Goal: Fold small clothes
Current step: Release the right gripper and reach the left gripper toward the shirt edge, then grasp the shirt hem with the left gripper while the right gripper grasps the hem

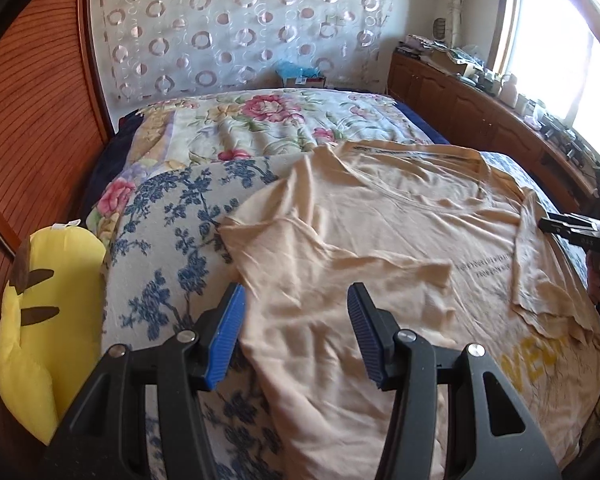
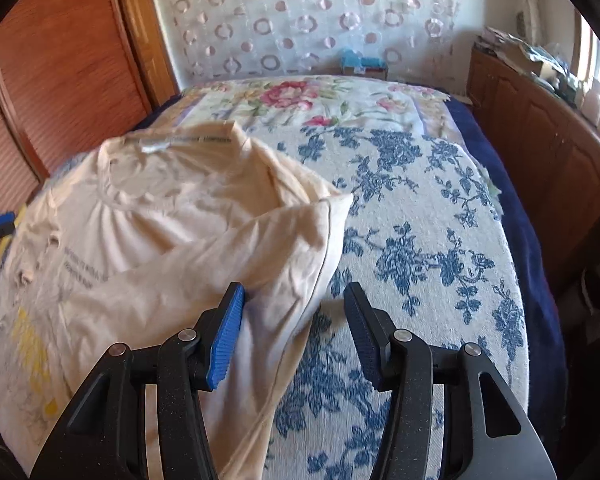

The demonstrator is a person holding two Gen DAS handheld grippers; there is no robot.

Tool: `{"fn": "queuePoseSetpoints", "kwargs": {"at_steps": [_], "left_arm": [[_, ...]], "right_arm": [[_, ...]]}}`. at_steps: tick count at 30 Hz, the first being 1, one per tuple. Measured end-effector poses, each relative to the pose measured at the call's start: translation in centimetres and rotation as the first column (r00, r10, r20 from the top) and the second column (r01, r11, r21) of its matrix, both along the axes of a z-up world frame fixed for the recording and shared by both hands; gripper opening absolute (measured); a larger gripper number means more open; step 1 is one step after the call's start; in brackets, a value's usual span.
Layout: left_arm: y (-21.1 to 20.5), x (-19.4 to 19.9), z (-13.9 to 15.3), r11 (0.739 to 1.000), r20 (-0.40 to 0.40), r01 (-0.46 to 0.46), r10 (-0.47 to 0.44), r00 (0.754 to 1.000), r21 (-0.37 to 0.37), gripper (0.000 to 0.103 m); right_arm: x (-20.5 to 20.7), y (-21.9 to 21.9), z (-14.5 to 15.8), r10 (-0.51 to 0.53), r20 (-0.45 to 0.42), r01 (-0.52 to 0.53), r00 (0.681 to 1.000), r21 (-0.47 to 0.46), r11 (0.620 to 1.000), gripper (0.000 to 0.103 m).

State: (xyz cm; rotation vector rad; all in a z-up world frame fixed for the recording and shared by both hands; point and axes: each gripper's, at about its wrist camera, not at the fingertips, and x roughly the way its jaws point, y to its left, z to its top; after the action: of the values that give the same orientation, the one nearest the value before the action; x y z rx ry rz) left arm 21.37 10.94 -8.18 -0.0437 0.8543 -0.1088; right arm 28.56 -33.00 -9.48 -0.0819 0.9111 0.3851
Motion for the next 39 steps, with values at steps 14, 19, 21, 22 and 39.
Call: {"fn": "queuePoseSetpoints", "kwargs": {"at_steps": [14,19,21,22,39], "left_arm": [[2.7,5.9,-3.1,0.998,-0.085,-0.044,0.041,0.996,-0.035,0.052],[2.6,6.3,-3.1,0.999,-0.089,-0.036,0.034,0.996,-0.03,0.052],[2.6,6.3,-3.1,0.999,-0.084,-0.037,0.034,0.996,-0.028,0.052],[2.6,6.2,-3.1,0.999,-0.082,-0.038,0.036,0.996,-0.031,0.052],[2.3,6.9,-2.8,0.994,-0.075,0.023,-0.031,0.997,-0.103,0.017]], "right_arm": [[-0.4,1.3,-0.4,0.016,0.029,-0.013,0.999,-0.086,0.996,0.054],[-0.4,1.3,-0.4,0.016,0.026,-0.014,1.0,-0.08,0.997,0.055],[-0.4,1.2,-0.4,0.016,0.026,-0.014,1.0,-0.079,0.997,0.055],[-0.4,1.2,-0.4,0.016,0.026,-0.013,1.0,-0.079,0.997,0.055],[-0.2,1.3,-0.4,0.031,0.022,-0.029,0.999,-0.085,0.996,0.055]]}}
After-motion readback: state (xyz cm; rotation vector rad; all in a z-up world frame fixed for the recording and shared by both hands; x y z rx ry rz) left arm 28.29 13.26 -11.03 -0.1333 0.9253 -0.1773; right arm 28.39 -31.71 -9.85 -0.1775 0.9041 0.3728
